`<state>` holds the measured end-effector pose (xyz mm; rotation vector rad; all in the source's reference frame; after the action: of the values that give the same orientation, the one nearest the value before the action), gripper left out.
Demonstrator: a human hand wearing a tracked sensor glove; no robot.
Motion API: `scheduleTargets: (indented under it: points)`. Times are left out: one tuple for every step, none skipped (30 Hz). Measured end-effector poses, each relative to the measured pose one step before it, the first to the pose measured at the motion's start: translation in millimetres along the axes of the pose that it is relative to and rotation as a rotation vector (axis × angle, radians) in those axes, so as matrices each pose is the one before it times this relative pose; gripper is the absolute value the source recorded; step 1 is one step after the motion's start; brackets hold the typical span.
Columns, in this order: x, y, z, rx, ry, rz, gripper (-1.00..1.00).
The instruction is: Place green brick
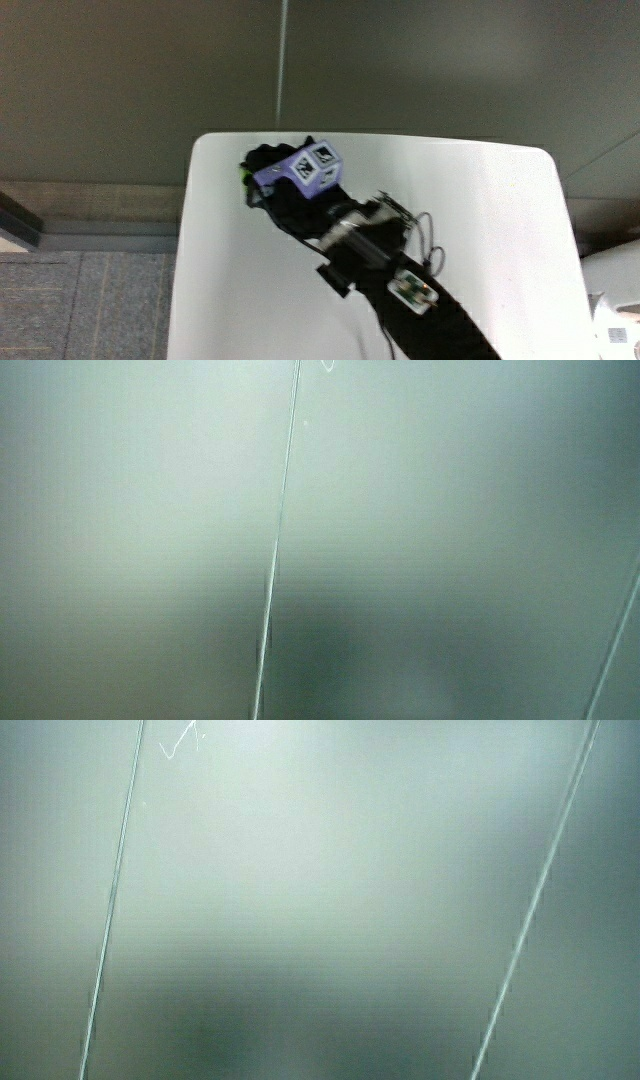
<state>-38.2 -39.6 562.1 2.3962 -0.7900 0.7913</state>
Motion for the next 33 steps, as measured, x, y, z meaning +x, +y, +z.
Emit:
scheduleTargets:
  points:
    - [-4.37,-2.36,1.22,0.00787,-0.02484,-0.02275,0.0]
    - [4.6,4.07,-7.77,-0.02639,-0.02766,-0.02881,0.0]
    - [2.2,3.08,-3.86,-0.02716,-0.01062,-0.00583,0.0]
    - [-3.22,-1.59,3.32,-0.00172,-0.00568,-0.00209,0.0]
    - [1.08,1.44,-2.49,-0.00526,-0.00368,-0.00653,0.0]
    - [-3.77,-2.14,3.44,-0.01094,-0.00558,0.00871,0.0]
    - [2.85,1.98,-4.92,-0.00651,-0.01366,-0.021,0.0]
    - [-0.1,0.28,-1.41,-0.00602,-0.01581,-0.01353,0.0]
    - [0.92,1.47,-2.33,-0.03403,0.00717,0.00118,0.0]
    - [3.96,2.22,-3.92,0.00076,-0.01059,-0.01982,0.0]
    - [-1.04,-1.65,3.26,-0.00719,0.02051,0.00143,0.0]
    - [-0.24,0.33,0.23,-0.00807,-0.01924,-0.01218,0.0]
    - [0.88,-0.01,0.15,-0.00601,0.01371,-0.00078,0.0]
    - [3.1,1.76,-2.66,-0.01708,0.0208,-0.00705,0.0]
    - [-0.84,-1.61,1.86,-0.00379,-0.01154,-0.01127,0.0]
    - [0.06,-0.33,-0.45,-0.01684,0.00533,0.01201,0.0]
    - [1.83,0.84,-1.8,-0.00462,0.00262,-0.00671,0.0]
    - [1.83,0.86,-1.79,-0.00462,0.00262,-0.00671,0.0]
    - [1.12,-0.06,-0.55,-0.00405,-0.00404,-0.01265,0.0]
    - [-0.08,-0.91,0.03,-0.01322,0.01335,0.01214,-0.04]
    - [1.04,0.46,-0.9,-0.00515,0.0016,-0.00525,-0.09]
    - [0.4,0.01,-0.04,-0.00017,-0.00027,-0.00242,-0.13]
    - [0.15,0.21,0.09,-0.00186,-0.00685,-0.00024,-0.17]
    - [-0.17,-0.03,0.74,-0.00599,0.00774,-0.00464,-0.22]
    - [0.86,1.51,-0.9,-0.02202,-0.00471,0.00553,-0.26]
    - [-0.76,-1.19,1.88,-0.00604,0.00179,-0.00154,-0.3]
    - [-0.76,-1.21,1.87,-0.00604,0.00179,-0.00154,-0.35]
    - [1.6,1.92,-1.64,-0.00906,-0.00708,-0.00778,-0.39]
    - [-1.55,-1.16,0.72,-0.00711,-0.02512,-0.00181,-0.43]
    - [-1.48,-2.14,1.19,-0.00815,0.0136,0.00574,-0.48]
    - [0.35,0.0,-1.19,-0.00143,-0.00433,0.007,-0.52]
    - [0.61,-0.11,-2.26,0.00413,-0.00766,-0.006,-0.57]
    - [0.59,-0.11,-2.26,0.00413,-0.00766,-0.006,-0.61]
